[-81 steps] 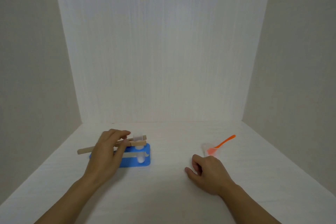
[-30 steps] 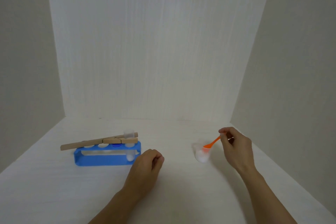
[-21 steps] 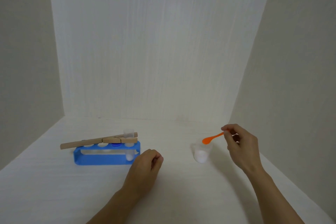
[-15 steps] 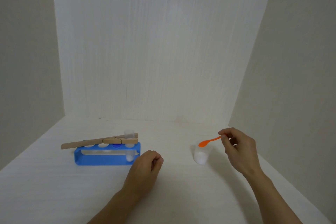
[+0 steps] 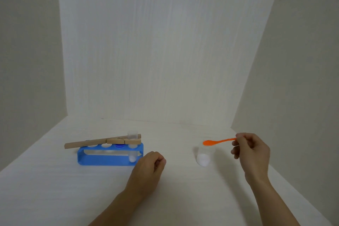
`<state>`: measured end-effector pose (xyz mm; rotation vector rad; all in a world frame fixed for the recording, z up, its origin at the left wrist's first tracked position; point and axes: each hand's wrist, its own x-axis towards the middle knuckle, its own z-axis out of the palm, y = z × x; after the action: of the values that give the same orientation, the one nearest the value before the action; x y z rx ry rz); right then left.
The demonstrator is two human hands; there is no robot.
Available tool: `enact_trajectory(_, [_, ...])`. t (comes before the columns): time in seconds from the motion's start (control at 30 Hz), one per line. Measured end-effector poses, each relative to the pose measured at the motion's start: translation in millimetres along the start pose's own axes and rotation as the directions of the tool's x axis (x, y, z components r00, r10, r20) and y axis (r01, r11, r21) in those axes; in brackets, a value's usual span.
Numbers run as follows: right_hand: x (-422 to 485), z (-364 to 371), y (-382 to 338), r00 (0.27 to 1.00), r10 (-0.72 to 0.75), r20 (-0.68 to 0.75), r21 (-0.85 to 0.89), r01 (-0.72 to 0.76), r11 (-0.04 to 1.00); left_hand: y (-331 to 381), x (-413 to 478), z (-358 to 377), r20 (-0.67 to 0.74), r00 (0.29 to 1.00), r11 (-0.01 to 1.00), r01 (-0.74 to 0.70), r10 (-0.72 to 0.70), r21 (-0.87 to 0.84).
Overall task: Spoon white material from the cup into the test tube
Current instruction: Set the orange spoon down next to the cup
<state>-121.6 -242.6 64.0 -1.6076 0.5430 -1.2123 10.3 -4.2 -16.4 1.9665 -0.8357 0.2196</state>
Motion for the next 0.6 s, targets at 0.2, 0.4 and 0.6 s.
enact_trajectory(0.2, [-12.3,-1.0,0.2,0.888,0.369,0.274,0.221,-0.432,0.874,1.0,-0.6,-0.5,-0.011,1.000,1.000,-0.008,0.008,-0.018])
enact_trajectory(0.4, [-33.0,5.7,7.0,0.559,0.495,0.665,0.025,-0.679,0.734,-0.5,-1.7,0.2,-0.005,1.000,1.000,-0.003,0.003,-0.005])
enact_trajectory(0.6, [-49.6,11.8,11.8,0.414,0.588,0.695,-0.201,-0.674,0.711,0.1,-0.2,0.5,0.006,1.000,1.000,0.008,-0.008,0.000])
